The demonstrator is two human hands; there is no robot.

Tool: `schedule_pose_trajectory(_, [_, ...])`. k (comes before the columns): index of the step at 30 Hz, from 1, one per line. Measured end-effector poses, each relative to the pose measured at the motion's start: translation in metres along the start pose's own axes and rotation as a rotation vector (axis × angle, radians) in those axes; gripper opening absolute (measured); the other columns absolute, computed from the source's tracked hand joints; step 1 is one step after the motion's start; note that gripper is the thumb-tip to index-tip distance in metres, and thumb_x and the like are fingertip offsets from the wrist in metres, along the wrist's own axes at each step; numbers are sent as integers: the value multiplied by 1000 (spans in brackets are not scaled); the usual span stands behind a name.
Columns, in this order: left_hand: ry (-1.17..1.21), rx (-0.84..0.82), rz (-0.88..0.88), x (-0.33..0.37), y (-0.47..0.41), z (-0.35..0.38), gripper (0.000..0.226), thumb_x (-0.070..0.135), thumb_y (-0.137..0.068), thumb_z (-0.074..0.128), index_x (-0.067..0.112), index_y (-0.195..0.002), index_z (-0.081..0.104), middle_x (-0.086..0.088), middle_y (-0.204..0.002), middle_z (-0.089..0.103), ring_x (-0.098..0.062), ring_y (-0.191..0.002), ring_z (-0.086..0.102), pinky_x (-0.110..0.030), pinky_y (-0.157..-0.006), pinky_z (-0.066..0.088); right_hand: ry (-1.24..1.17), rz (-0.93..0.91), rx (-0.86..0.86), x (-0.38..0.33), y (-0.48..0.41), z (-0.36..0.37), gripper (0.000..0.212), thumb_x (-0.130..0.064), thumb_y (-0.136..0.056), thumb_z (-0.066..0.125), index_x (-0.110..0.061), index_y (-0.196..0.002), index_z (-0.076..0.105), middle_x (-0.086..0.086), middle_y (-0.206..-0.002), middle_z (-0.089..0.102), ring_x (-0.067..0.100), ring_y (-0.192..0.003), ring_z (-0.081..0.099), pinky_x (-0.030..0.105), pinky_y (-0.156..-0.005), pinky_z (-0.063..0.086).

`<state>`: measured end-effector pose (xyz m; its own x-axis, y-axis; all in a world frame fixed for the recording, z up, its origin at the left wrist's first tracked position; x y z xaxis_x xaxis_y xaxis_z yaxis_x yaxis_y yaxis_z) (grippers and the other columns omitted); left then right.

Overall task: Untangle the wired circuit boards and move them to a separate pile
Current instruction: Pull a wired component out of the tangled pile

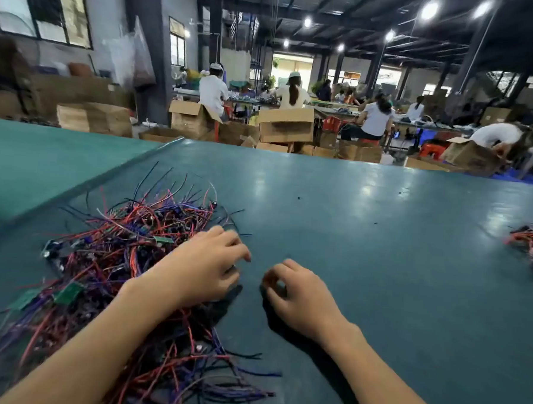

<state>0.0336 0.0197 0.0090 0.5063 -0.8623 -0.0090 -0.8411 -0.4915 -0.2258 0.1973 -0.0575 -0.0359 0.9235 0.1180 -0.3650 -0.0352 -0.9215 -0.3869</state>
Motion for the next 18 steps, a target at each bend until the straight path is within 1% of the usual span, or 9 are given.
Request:
schedule_pose_trajectory(2, [-171,183,-65,-9,3,-17,38,40,-92,56,32,-129,60,6,-122,57,-23,-113,47,-39,-98,40,40,-42,39,-1,1,-1,14,-29,-93,58,-19,-98,64,-1,-100,60,27,-91,61,41,-74,50])
schedule_pose_trajectory(3, [-268,217,-137,-14,7,-21,41,44,-92,54,31,-131,57,5,-123,57,-24,-115,45,-41,-97,40,59,-50,41,-1,1,-2,15,-30,-94,57,-19,-99,64,-2,-101,60,26,-92,60,40,-75,50])
schedule_pose_trajectory(4, [-342,215,-228,-21,12,-24,45,47,-91,52,30,-133,54,3,-126,55,-27,-117,43,-43,-97,39,79,-34,33,-2,1,-3,16,-31,-95,56,-18,-100,64,-2,-102,60,27,-92,60,39,-75,50])
schedule_pose_trajectory(6, [-408,85,-383,-28,20,-15,51,51,-92,48,24,-135,50,-4,-133,52,-31,-123,40,-46,-100,36,97,-35,7,-3,1,-1,17,-30,-95,57,-16,-102,65,1,-104,60,30,-93,61,41,-77,50])
schedule_pose_trajectory(7, [-442,22,-425,-30,23,-6,51,51,-92,46,21,-133,51,-7,-134,51,-33,-124,39,-47,-101,34,106,-33,4,-3,0,0,18,-29,-95,58,-14,-103,66,4,-104,61,30,-95,61,42,-79,50])
schedule_pose_trajectory(9, [-491,-30,-437,-29,28,7,47,49,-93,44,18,-125,59,-9,-131,54,-34,-124,39,-47,-100,31,88,-19,19,-3,0,0,17,-24,-94,61,-11,-101,67,8,-102,63,32,-97,61,43,-82,50])
schedule_pose_trajectory(12, [-474,-26,-405,-28,27,13,37,41,-89,50,19,-114,68,-7,-122,60,-32,-119,45,-47,-98,29,27,13,70,-2,3,-4,13,-18,-91,65,-8,-98,70,8,-98,67,30,-96,62,43,-84,49])
schedule_pose_trajectory(15, [-466,-29,-425,-28,27,14,36,38,-87,53,19,-114,68,-9,-121,60,-34,-118,46,-48,-100,28,-8,55,103,0,5,-6,11,-14,-89,65,-8,-95,71,9,-95,70,29,-93,63,42,-85,50])
schedule_pose_trajectory(18, [-484,-27,-420,-30,27,16,37,42,-90,52,19,-114,70,-10,-123,59,-34,-120,45,-50,-103,27,-6,64,115,1,4,-5,10,-12,-87,66,-6,-92,72,10,-92,70,29,-90,64,41,-84,50])
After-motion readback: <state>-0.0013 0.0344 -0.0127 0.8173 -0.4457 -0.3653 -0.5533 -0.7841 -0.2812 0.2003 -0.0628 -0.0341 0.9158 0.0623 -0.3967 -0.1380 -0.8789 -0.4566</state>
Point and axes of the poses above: each hand's wrist, its own y-axis away from the middle knuckle, its own z-axis out of the palm, x = y × z, the point moved 4 cm from there along -y, towards the middle knuckle
